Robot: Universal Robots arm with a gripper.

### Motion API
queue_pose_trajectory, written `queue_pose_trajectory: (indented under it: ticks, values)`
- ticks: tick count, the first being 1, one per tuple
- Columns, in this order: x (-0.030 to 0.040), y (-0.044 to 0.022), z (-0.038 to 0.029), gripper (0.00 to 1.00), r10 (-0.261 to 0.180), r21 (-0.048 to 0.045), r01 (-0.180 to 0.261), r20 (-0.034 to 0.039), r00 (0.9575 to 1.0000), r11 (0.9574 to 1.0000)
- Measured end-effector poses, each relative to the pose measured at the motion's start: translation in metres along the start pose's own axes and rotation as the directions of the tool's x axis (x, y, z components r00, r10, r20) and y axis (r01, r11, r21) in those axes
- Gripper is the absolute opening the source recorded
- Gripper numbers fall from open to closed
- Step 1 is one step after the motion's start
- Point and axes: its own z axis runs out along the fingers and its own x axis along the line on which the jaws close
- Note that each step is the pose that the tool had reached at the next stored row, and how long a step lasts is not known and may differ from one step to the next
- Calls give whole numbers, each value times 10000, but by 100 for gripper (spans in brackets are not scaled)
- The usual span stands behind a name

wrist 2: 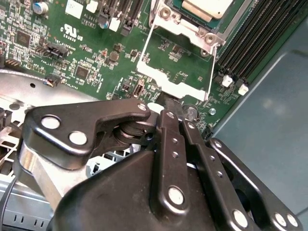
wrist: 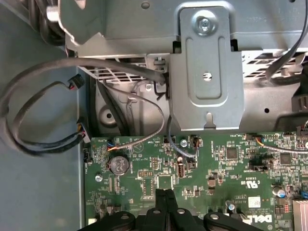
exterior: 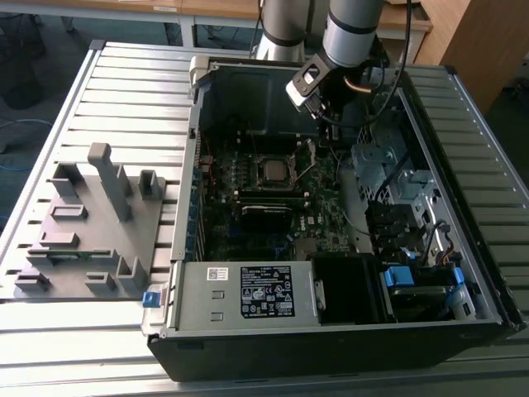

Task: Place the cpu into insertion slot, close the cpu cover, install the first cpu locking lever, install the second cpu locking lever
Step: 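Close the cpu cover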

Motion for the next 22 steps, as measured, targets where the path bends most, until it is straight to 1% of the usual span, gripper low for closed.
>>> queue_pose_trajectory:
  ticks: [11,15,22]
  values:
    - [-9,-157,-3,10,-5,-182,5,-11,10000,9998]
    - [-12,-216,-4,10,-6,-231,5,-14,10000,9997]
    - [-17,-307,-6,10,-7,-288,6,-17,10000,9996]
